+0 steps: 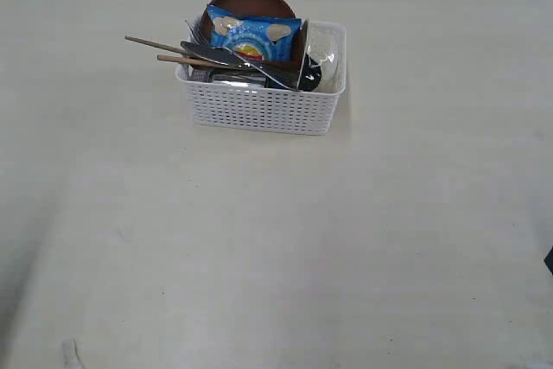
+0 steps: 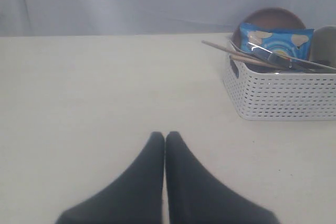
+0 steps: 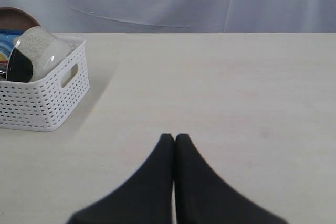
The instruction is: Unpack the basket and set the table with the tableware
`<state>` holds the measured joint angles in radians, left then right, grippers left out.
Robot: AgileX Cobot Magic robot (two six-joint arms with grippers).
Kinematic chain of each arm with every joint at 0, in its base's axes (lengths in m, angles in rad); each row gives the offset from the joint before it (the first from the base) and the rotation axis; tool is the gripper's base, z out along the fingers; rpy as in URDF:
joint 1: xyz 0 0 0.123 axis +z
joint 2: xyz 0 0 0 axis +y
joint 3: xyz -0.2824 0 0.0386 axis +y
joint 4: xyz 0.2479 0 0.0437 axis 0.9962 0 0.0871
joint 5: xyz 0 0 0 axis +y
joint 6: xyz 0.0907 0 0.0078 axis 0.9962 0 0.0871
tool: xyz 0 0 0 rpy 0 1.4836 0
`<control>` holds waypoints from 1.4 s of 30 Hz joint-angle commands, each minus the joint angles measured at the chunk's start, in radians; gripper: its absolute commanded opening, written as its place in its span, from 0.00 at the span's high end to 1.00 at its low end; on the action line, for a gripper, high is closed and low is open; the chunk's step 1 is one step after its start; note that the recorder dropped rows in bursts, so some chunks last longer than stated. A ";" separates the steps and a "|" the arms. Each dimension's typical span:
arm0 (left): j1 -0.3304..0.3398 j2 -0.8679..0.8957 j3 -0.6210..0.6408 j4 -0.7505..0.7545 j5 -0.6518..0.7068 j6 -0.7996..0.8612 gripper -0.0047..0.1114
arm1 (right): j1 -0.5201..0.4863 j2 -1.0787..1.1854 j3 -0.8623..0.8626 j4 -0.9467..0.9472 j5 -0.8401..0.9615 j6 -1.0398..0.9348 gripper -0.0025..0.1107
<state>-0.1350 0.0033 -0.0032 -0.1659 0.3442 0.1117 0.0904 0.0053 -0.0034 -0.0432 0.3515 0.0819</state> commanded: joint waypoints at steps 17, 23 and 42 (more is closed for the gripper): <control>-0.008 -0.003 0.003 0.002 -0.002 -0.001 0.96 | -0.004 -0.005 0.003 0.016 -0.611 0.037 0.98; -0.008 -0.003 0.003 0.002 -0.002 -0.001 0.96 | -0.004 0.094 -0.235 0.016 -0.481 0.053 0.98; -0.008 -0.003 0.003 0.002 -0.002 -0.001 0.96 | 0.286 1.345 -1.171 0.016 0.366 -0.140 0.98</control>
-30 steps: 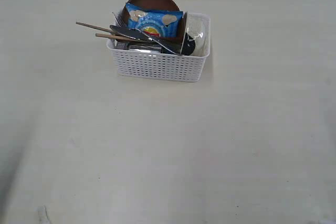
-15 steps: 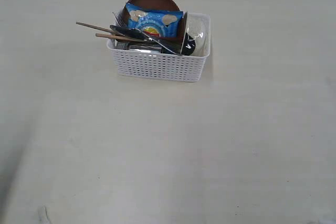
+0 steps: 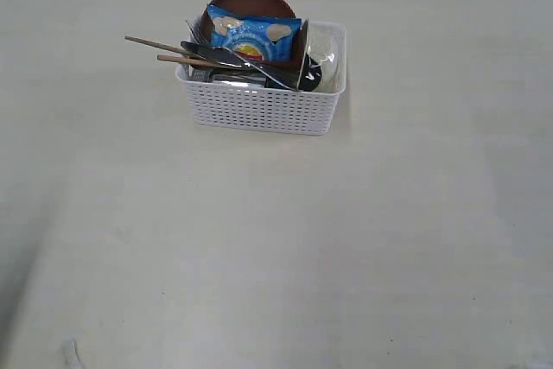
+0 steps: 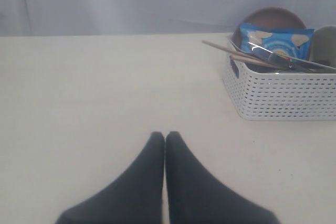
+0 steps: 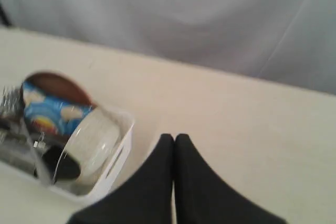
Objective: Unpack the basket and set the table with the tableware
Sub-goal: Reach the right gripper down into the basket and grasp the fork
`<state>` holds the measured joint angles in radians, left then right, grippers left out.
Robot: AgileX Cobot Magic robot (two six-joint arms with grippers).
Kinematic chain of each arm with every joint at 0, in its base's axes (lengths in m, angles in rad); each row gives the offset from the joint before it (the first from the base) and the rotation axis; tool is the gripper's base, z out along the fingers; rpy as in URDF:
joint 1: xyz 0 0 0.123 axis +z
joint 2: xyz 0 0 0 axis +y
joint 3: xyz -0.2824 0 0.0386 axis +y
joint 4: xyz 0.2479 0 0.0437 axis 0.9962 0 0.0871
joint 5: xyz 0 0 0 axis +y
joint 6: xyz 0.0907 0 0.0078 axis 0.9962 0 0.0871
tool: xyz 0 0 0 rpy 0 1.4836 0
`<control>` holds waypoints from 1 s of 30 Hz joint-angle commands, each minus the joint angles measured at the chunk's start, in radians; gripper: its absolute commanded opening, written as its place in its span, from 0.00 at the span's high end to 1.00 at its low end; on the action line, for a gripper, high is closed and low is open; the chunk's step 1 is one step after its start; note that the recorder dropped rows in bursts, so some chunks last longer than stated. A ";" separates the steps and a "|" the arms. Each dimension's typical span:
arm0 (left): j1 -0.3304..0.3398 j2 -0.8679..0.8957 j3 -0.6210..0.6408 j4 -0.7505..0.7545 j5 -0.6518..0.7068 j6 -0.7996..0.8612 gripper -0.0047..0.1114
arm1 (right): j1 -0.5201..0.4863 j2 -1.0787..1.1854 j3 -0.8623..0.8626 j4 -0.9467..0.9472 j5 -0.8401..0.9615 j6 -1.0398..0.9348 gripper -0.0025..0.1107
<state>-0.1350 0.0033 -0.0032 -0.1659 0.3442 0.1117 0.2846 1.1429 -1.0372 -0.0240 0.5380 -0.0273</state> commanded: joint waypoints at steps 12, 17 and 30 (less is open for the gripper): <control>-0.008 -0.003 0.003 0.002 -0.002 -0.001 0.96 | 0.219 0.543 -0.315 0.088 0.215 -0.096 0.98; -0.008 -0.003 0.003 0.002 -0.002 -0.001 0.96 | 0.291 0.623 -0.429 0.088 0.242 -0.168 0.98; -0.008 -0.003 0.003 0.002 -0.002 -0.001 0.96 | 0.348 1.015 -0.988 0.076 0.664 -0.179 0.98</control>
<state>-0.1350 0.0033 -0.0032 -0.1659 0.3442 0.1117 0.6331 2.0923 -1.9268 0.0592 1.1222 -0.1970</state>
